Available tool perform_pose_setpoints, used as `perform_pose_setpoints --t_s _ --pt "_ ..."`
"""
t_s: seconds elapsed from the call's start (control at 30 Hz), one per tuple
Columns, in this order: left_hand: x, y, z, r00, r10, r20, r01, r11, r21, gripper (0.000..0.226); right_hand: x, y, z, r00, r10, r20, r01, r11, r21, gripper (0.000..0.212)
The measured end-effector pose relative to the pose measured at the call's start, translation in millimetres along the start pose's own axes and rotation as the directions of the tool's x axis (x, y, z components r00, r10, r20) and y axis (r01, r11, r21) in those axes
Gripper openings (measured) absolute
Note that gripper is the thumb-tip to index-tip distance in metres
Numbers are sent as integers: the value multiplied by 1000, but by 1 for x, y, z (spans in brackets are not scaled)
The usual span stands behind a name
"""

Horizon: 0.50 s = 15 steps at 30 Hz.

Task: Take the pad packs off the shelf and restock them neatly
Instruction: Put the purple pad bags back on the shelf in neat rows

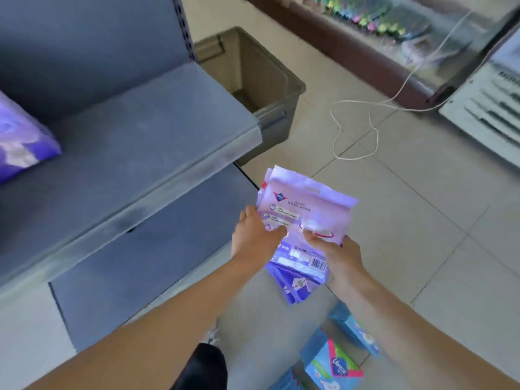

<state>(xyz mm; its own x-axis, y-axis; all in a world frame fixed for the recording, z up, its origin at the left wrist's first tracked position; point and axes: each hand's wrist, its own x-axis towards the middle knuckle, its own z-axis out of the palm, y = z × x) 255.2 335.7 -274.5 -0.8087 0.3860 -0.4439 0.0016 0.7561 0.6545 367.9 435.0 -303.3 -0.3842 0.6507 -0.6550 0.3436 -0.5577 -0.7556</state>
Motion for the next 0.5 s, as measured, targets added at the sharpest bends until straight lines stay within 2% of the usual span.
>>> perform_pose_setpoints --t_s 0.17,0.33,0.5 --pt "-50 10 -87 988 5 -157 -28 989 -147 39 -71 -73 38 973 -129 193 161 975 -156 36" --pt "-58 5 -188 919 -4 -395 -105 962 -253 36 -115 -130 128 875 -250 414 363 905 -222 58" --pt "-53 -38 -259 855 -90 -510 -105 934 -340 36 -135 -135 223 796 -258 548 457 850 -263 51"
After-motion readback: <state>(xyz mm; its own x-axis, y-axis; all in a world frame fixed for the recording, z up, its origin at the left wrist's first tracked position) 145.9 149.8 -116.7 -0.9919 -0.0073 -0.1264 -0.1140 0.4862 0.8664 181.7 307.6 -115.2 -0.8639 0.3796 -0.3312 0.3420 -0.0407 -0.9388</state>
